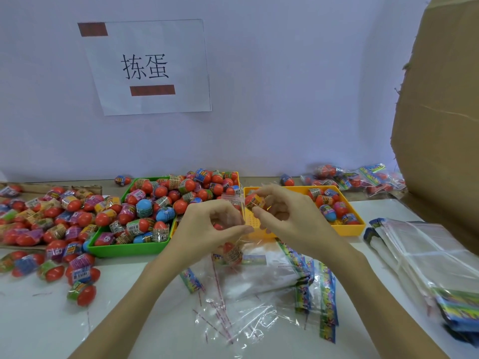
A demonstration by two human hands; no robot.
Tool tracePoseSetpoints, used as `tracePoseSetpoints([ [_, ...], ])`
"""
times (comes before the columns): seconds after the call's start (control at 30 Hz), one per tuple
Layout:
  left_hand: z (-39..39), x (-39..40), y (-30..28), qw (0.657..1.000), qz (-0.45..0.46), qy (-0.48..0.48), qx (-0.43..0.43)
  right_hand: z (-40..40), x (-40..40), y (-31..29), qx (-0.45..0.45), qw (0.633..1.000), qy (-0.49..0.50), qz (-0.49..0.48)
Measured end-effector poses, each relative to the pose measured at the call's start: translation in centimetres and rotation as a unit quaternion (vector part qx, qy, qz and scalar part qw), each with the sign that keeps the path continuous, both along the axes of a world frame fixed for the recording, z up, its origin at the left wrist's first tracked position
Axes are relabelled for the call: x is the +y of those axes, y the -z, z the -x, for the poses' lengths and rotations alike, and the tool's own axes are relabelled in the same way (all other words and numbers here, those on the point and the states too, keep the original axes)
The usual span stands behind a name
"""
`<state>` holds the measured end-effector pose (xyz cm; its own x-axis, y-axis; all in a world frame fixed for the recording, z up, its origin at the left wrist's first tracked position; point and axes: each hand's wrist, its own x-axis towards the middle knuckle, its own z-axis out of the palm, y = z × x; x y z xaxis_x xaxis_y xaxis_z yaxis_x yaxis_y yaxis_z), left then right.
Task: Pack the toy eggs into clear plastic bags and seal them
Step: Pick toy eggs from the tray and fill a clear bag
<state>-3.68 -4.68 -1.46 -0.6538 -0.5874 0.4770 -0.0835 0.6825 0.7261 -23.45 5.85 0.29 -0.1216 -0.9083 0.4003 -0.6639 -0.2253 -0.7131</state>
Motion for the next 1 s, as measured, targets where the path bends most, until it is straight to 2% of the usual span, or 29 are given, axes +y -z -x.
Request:
tracePoseSetpoints([
  [0.13, 0.0, 0.2, -0.2, 0.999, 0.01, 0.034, 0.003, 0.1, 0.0, 0.0, 0.026, 0.999, -0.029, -0.008],
  [0.27, 0.1, 0.4, -0.3, 0.999, 0.017, 0.026, 0.012, 0.2, 0.1, -0.1, -0.002, 0.999, -0.051, -0.012],
  [0.47, 0.2, 0.3, -0.2, 0.997, 0.078, -0.028, 0.004, 0.3, 0.3, -0.3, 0.053, 0.996, -0.067, -0.033],
  [0.7, 0.4, 0.7, 0.1, 0.994, 0.109, -0.025, 0.008, -0.1, 0.4, -0.4, 0.141, 0.986, -0.048, -0.07],
  [0.8, 0.6, 0.8, 0.2, 0.992, 0.119, -0.036, 0.021, -0.5, 0.4, -0.3, 0.136, 0.986, -0.053, -0.076],
  [1.0, 0.5, 0.8, -0.1, 0.994, 0.087, -0.042, 0.057, -0.9, 0.1, -0.3, 0.129, 0.991, -0.037, 0.026],
])
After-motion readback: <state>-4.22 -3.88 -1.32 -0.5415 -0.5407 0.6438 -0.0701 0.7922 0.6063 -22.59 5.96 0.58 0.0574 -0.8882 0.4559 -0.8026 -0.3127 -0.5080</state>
